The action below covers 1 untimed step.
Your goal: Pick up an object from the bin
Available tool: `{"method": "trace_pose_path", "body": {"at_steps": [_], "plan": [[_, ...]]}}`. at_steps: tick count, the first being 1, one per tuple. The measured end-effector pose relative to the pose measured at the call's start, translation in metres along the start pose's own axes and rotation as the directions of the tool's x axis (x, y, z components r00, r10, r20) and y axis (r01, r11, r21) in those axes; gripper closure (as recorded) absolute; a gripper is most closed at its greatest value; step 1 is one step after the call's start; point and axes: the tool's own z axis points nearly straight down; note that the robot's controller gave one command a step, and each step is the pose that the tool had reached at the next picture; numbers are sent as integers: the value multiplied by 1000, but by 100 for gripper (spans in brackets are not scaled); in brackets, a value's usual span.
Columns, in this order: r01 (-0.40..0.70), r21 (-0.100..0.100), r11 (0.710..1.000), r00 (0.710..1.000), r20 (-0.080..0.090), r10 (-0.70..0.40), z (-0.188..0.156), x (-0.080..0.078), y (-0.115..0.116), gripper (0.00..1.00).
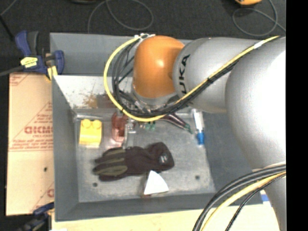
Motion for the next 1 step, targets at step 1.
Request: {"method": "trace_pose_path", "body": {"at_steps": [1], "plan": [[417,13,909,903,106,-416,32,28,-22,100]]}}
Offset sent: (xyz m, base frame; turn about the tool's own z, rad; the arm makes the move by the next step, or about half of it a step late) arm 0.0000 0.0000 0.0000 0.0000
